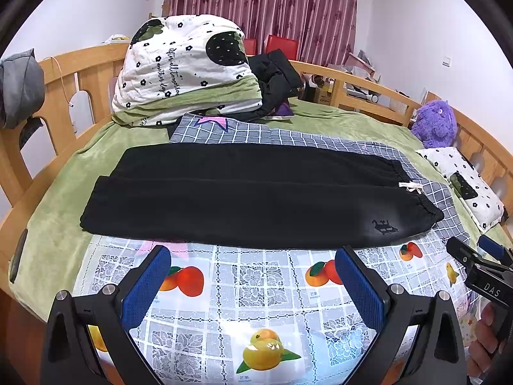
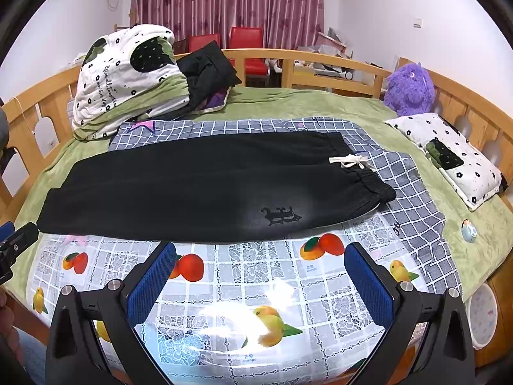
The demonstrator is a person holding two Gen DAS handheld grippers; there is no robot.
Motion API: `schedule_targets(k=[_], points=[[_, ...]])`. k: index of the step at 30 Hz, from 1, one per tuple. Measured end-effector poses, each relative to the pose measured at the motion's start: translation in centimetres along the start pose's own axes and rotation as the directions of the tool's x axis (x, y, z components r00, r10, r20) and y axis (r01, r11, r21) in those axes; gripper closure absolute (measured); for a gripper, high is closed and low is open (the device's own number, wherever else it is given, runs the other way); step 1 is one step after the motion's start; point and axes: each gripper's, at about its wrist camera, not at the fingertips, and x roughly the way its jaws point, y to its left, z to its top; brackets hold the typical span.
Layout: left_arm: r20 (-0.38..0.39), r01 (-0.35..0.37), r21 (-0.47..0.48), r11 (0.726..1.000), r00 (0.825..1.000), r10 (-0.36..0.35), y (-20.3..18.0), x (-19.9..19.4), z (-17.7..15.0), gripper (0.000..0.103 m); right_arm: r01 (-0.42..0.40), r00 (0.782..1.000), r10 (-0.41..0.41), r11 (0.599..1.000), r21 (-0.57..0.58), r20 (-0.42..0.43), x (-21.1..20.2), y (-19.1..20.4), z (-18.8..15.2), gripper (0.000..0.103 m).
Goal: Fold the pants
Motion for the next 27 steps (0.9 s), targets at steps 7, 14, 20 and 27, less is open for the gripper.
schedule_targets(k=[7,14,20,27], points=[[0.0,0.002,-0.002,1.0,1.0,-0.002,0.0,0.0,0.0,0.0,0.001,1.0,-0.001,1.0,-0.003,0.002,-0.3,-0.1,0.1,0.0],[-0.009,0.005,-0.005,1.0,1.0,-0.005,-0.1,-0.1,0.0,0.0,0.001,1.0,-0.001,1.0,-0.004,0.003,-0.4,-0.1,0.1,0.0],[-0.019,0.043,-0.032,0.999,0.999,-0.043,0.0,0.0,0.1,0.0,-0.009,1.0,0.009,1.0,-0.011,0.009,-0.2,0.1,0.3,0.0],[-0.051,0.07,-0.029,0.997,0.996,-0.071,-0.6,2.1,0.4,0.0,-0.024,0.999,0.024,1.0,-0.011,0.021,0.8,1.1,0.5,0.001]])
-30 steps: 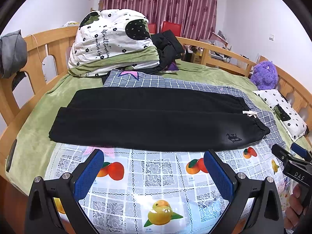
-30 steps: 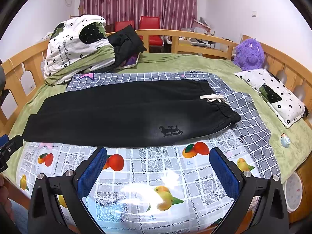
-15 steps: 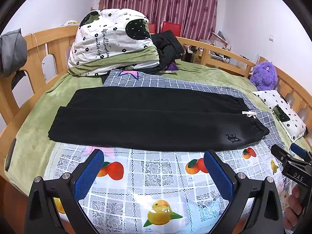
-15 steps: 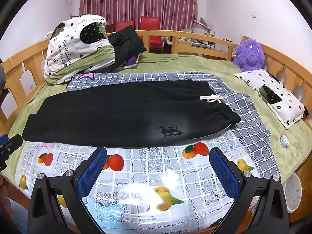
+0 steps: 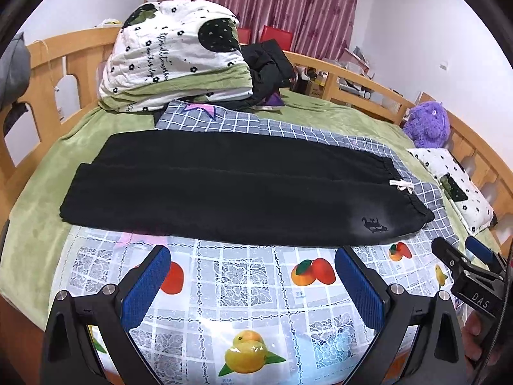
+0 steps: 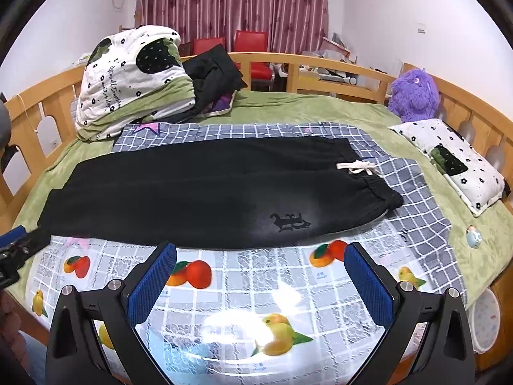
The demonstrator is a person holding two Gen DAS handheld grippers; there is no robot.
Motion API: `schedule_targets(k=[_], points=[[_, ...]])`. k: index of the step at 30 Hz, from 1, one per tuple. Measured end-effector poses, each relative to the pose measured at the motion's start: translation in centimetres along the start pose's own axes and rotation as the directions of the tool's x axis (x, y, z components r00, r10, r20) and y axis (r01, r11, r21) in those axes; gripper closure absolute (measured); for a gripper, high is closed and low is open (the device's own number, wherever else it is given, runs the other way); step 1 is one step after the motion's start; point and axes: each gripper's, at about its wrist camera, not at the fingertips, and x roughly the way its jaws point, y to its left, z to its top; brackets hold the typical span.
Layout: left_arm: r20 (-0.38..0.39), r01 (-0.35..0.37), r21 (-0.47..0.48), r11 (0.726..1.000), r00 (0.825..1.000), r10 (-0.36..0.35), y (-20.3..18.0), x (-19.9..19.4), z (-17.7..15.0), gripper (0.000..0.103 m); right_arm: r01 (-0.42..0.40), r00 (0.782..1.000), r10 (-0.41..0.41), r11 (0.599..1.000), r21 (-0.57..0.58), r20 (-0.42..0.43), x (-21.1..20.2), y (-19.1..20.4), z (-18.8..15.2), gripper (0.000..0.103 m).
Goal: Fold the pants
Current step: 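Grasp the waistband with the right tool while the left tool grasps the hem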
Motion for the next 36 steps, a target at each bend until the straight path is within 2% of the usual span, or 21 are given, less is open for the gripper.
schedule_targets(k=[5,8,14,18,21,24,25,28,30,32,34,36], points=[[0.029,0.018,-0.021,1.0,0.999,-0.017,0.4,0.7,1.0,0.0,-0.012,1.0,0.011,1.0,0.009,0.025,1.0,0.4,0.8,0.001],[0.035,0.012,-0.032,0.999,0.999,-0.01,1.2,1.8,1.7,0.001,0.02,0.999,-0.021,1.0,0.009,0.036,2.4,0.2,1.4,0.004],[0.006,0.002,-0.089,0.996,1.0,-0.002,4.8,3.7,3.9,0.01,-0.044,0.996,0.05,0.996,0.075,-0.079,5.9,-2.4,3.7,0.024],[-0.016,0.007,-0.145,0.989,1.0,-0.01,8.9,5.0,4.4,0.011,-0.097,0.989,0.109,0.989,0.111,-0.104,7.2,-5.7,4.2,0.027],[-0.053,-0.021,-0.161,0.987,0.999,0.013,11.2,6.6,3.5,0.013,-0.074,0.986,0.094,0.987,0.145,-0.135,9.1,-8.7,3.8,0.027],[-0.09,-0.067,-0.186,0.98,0.995,0.051,13.4,8.7,2.0,0.017,0.008,0.984,0.022,0.985,0.172,-0.175,11.6,-11.7,2.4,0.028],[-0.1,-0.071,-0.205,0.976,0.994,0.051,14.2,9.3,1.4,0.022,0.024,0.982,0.013,0.982,0.189,-0.19,12.7,-12.8,1.7,0.028],[-0.133,-0.059,-0.268,0.961,0.991,0.024,16.4,11.5,-0.4,0.024,0.036,0.974,0.019,0.97,0.241,-0.225,15.4,-15.5,-0.2,0.034],[-0.148,-0.057,-0.297,0.953,0.989,0.013,17.3,12.6,-1.5,0.03,0.043,0.97,0.025,0.961,0.272,-0.242,16.9,-16.9,-1.4,0.04],[-0.161,-0.068,-0.329,0.942,0.987,0.015,18.3,13.6,-2.4,0.033,0.045,0.968,0.036,0.949,0.312,-0.25,18.0,-17.8,-2.6,0.04],[-0.154,-0.045,-0.376,0.925,0.988,-0.015,19.2,14.5,-3.1,0.036,0.048,0.966,0.05,0.93,0.366,-0.254,19.2,-18.8,-3.5,0.04],[-0.135,-0.017,-0.42,0.907,0.99,-0.044,20.0,14.9,-3.5,0.036,0.018,0.966,0.09,0.91,0.414,-0.241,20.0,-19.3,-4.0,0.04]])
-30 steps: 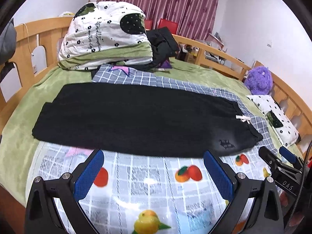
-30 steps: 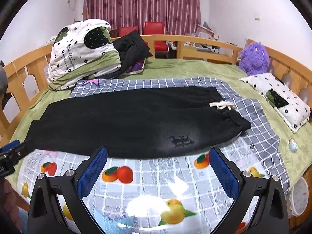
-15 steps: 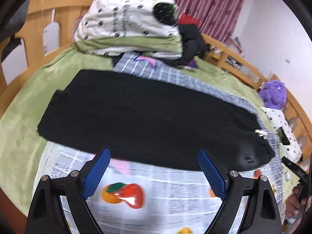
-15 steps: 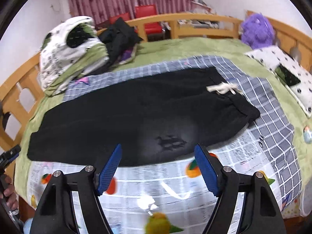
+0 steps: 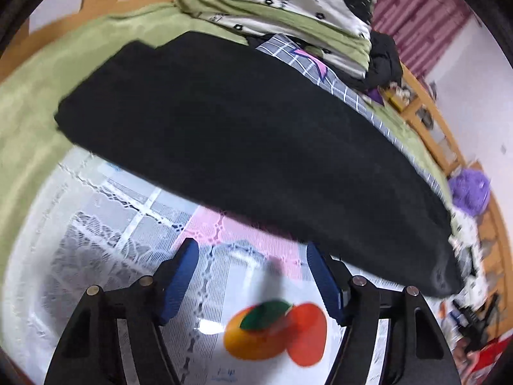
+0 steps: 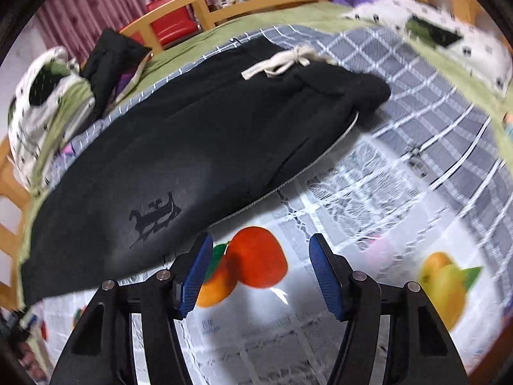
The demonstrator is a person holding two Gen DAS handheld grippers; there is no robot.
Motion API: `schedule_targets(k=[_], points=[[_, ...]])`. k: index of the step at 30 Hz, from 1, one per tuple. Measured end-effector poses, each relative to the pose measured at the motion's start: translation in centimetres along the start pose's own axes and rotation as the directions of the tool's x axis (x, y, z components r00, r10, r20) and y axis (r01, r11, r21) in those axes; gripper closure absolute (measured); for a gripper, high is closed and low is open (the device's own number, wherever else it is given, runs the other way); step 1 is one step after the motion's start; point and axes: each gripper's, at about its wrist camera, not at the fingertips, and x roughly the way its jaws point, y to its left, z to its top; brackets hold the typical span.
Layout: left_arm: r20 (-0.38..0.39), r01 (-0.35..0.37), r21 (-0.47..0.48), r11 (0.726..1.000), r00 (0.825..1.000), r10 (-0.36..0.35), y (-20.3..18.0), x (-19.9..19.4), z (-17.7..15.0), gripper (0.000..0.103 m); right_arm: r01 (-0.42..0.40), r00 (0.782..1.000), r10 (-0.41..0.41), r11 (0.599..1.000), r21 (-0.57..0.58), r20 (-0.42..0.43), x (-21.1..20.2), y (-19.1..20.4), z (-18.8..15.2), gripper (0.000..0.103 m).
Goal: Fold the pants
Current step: 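Grasp the waistband with the right tool while the left tool grasps the hem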
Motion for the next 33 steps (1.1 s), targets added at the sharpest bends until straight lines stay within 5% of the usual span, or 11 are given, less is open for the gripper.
schedule_targets(k=[7,12,13,14,15,24,28,33], points=[[0.04,0.079,-0.076,0.994,0.996,-0.076,0.6,1.9,1.2,0.036,-0.09,0.995,0.086,0.991,0.095,0.046,1.9,-0.7,1.2,0.04],[0.04,0.041,-0.109,0.993,0.999,-0.036,0.1,3.1,2.5,0.051,-0.138,0.99,0.133,0.984,0.111,0.057,3.1,-0.3,2.6,0.042],[0.034,0.018,-0.113,0.993,0.999,-0.014,0.1,3.3,2.8,0.066,-0.135,0.99,0.13,0.985,0.109,0.056,3.4,0.0,3.0,0.047],[0.029,-0.008,-0.112,0.994,1.0,0.011,0.1,3.4,3.1,0.09,-0.126,0.991,0.121,0.986,0.107,0.05,3.7,0.2,3.3,0.068],[0.029,-0.041,-0.11,0.993,0.999,0.044,0.1,3.4,3.5,0.095,-0.121,0.992,0.118,0.988,0.1,0.034,3.9,0.5,3.6,0.078],[0.163,0.067,-0.002,0.998,0.984,-0.066,-3.1,-1.6,9.6,0.096,-0.17,0.971,0.176,0.984,-0.049,0.165,-0.9,5.4,9.0,0.084],[0.253,0.0,0.117,0.993,0.967,-0.029,-7.0,-1.4,13.8,0.095,-0.192,0.958,0.203,0.979,-0.074,0.2,-1.0,7.9,13.7,0.084],[0.291,-0.057,0.133,0.989,0.957,0.016,-9.6,2.3,17.8,0.096,-0.159,0.955,0.182,0.981,-0.111,0.236,1.5,11.0,18.1,0.084]])
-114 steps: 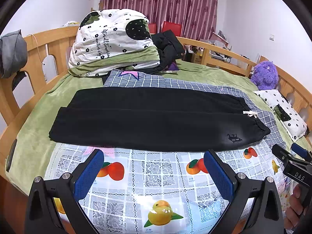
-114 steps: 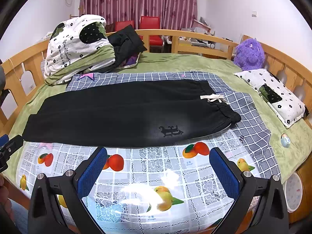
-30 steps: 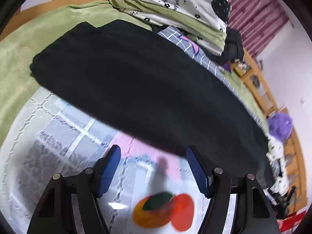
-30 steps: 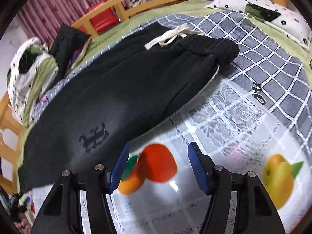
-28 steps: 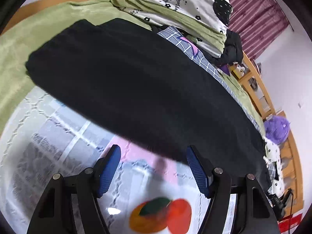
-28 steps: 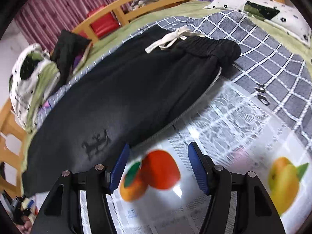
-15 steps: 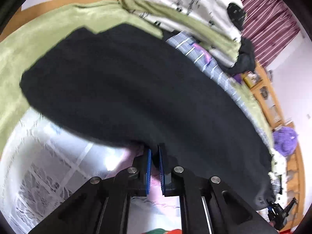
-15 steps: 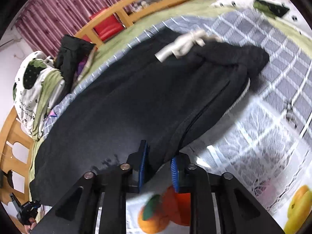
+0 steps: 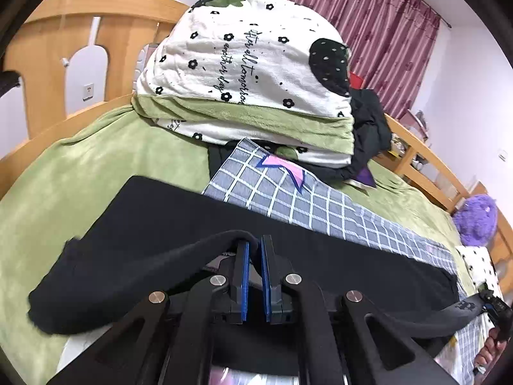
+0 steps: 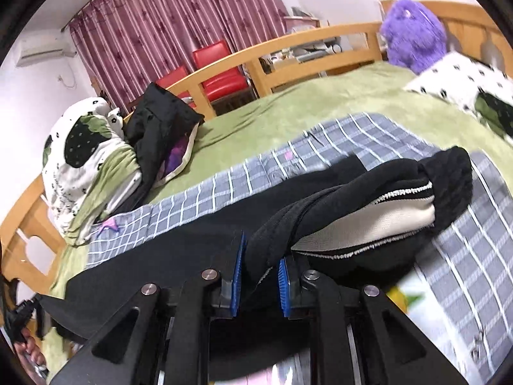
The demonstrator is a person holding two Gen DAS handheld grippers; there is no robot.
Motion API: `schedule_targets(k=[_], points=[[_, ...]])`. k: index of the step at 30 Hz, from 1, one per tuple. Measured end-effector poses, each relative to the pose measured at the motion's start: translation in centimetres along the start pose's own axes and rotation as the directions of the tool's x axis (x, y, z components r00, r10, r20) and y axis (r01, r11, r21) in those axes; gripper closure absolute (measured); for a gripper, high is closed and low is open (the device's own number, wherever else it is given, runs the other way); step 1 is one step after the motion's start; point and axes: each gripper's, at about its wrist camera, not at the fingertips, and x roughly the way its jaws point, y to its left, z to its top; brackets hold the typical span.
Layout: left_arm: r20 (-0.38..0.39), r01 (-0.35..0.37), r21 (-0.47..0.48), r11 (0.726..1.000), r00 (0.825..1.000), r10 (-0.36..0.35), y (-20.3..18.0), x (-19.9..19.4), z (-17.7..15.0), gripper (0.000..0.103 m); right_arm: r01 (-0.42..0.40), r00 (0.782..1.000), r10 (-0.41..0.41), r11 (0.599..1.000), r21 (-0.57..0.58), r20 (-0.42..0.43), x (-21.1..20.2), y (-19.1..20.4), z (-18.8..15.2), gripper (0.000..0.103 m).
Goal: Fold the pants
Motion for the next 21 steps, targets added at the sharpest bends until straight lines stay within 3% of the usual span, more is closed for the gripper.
schedule_targets(k=[5,9,12,14,17,20,21], points=[[0.016,-0.044,0.022,0.999,0.999,0.044,-1.8,6.1,1.5,0.096,0.025,1.0,-0.025,1.0,-0.014,0.017,5.1,0.9,2.1,0.084],[0.008,-0.092,0.024,0.995,0.996,0.092,-2.6,9.9,1.7,0.095,0.075,0.997,-0.076,0.997,-0.027,-0.016,10.1,1.3,2.5,0.084],[-0.041,-0.117,0.018,0.993,0.992,0.118,-2.5,11.7,1.5,0.095,0.109,0.991,-0.111,0.993,-0.036,-0.071,13.1,1.3,2.0,0.074],[-0.065,-0.118,0.025,0.993,0.991,0.12,-2.4,11.7,1.2,0.08,0.112,0.989,-0.115,0.993,-0.044,-0.09,13.3,1.4,1.4,0.065],[-0.068,-0.089,0.073,0.993,0.993,0.094,-2.6,9.5,0.5,0.066,0.115,0.989,-0.121,0.991,-0.073,-0.09,11.3,1.8,0.0,0.054],[-0.095,-0.076,0.113,0.991,0.992,0.087,-2.4,6.0,-1.6,0.043,0.116,0.985,-0.13,0.985,-0.127,-0.114,8.4,1.8,-2.2,0.052],[-0.102,-0.069,0.112,0.991,0.992,0.08,-2.2,5.3,-2.1,0.043,0.124,0.982,-0.142,0.981,-0.147,-0.125,7.0,1.5,-3.5,0.051]])
